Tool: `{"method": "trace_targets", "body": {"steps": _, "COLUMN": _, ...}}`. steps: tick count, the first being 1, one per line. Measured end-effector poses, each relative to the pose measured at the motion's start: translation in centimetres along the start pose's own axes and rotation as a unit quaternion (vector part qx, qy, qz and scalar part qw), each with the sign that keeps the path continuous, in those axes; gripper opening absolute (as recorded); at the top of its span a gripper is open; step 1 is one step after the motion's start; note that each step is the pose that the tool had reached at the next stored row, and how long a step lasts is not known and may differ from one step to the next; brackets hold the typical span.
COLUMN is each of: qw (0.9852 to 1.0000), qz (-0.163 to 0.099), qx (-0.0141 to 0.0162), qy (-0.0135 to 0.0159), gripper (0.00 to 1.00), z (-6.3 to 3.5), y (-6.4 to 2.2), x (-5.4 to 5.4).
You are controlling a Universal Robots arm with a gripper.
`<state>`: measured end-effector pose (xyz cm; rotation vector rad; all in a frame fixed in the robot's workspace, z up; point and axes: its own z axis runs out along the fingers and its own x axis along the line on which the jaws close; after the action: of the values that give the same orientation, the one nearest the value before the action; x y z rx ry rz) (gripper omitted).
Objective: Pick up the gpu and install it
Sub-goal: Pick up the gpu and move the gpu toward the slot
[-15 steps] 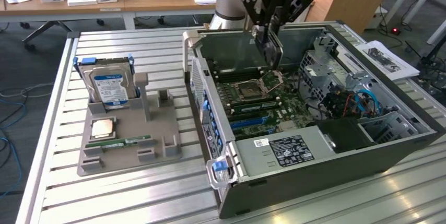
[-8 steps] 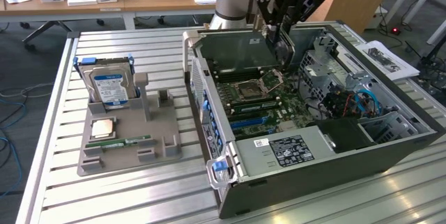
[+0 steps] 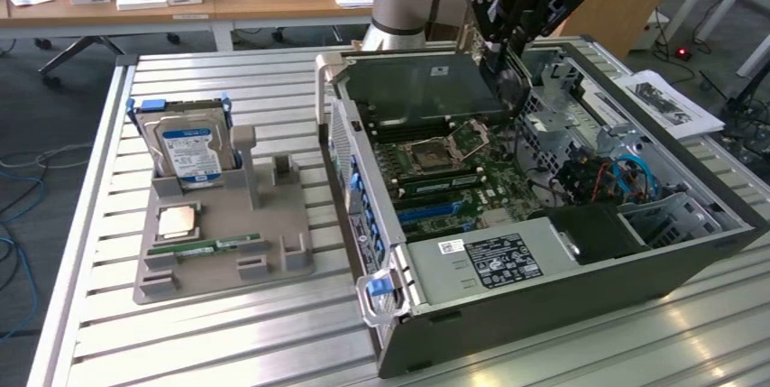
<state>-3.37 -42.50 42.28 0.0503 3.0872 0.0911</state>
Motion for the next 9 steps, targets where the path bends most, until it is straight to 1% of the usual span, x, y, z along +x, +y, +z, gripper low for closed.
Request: {"method": "trace_targets", "body": {"steps": 9, "qw": 1.0, "qz": 0.0, "qx": 0.0, "qy": 0.0, "gripper": 0.27, "z": 0.15, "y": 0.08, "x": -2.8}}
